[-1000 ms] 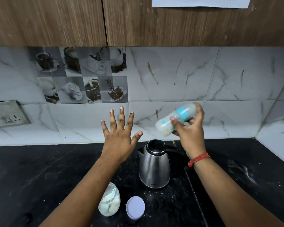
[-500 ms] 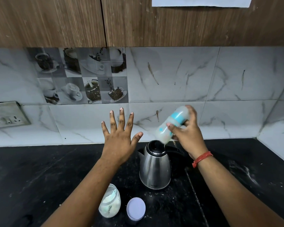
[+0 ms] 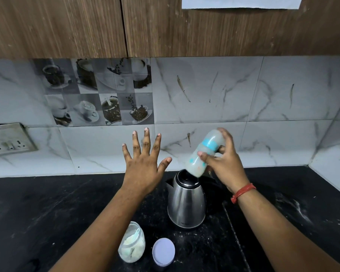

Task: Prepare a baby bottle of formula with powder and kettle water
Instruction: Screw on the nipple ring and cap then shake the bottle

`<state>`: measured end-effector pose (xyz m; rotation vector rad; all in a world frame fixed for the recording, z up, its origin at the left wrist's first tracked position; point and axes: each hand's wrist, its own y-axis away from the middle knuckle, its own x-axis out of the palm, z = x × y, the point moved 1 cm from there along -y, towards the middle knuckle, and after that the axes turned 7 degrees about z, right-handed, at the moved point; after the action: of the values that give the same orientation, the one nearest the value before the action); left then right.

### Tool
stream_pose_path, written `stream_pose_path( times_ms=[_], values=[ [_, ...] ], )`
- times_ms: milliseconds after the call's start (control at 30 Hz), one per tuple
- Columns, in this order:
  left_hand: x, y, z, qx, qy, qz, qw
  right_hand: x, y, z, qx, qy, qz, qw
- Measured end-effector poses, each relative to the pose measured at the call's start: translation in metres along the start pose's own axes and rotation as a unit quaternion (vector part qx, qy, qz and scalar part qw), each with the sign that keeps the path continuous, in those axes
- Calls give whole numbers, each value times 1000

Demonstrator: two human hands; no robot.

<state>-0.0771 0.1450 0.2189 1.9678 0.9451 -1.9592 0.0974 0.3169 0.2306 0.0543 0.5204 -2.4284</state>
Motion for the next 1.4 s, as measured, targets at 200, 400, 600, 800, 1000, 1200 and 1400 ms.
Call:
stream_pose_path(
  times_ms=[200,400,600,800,1000,1200,1400],
  values=[
    [1,0,-1,0,0,5,1000,-4,-3,2,-1,6,11,1000],
    [2,1,-2,6,4,4,1000,-5,-3,3,-3,10,35,999],
    [-1,0,0,4,6,3,1000,-5,-1,-1,11,0,10,1000],
    [-3,0,0,3,6,-2,1000,1,-1,2,17,-23,-11,1000],
    [-3,-1,1,1,6,-3,1000,3,-6,7,21,-25,6,999],
    [-5,-1,0,2,6,-2,1000,5,-4,1,28,-21,16,999],
    [-1,-2,1,1,10,-2,1000,2,-1,2,-2,-18,-21,1000]
  ],
)
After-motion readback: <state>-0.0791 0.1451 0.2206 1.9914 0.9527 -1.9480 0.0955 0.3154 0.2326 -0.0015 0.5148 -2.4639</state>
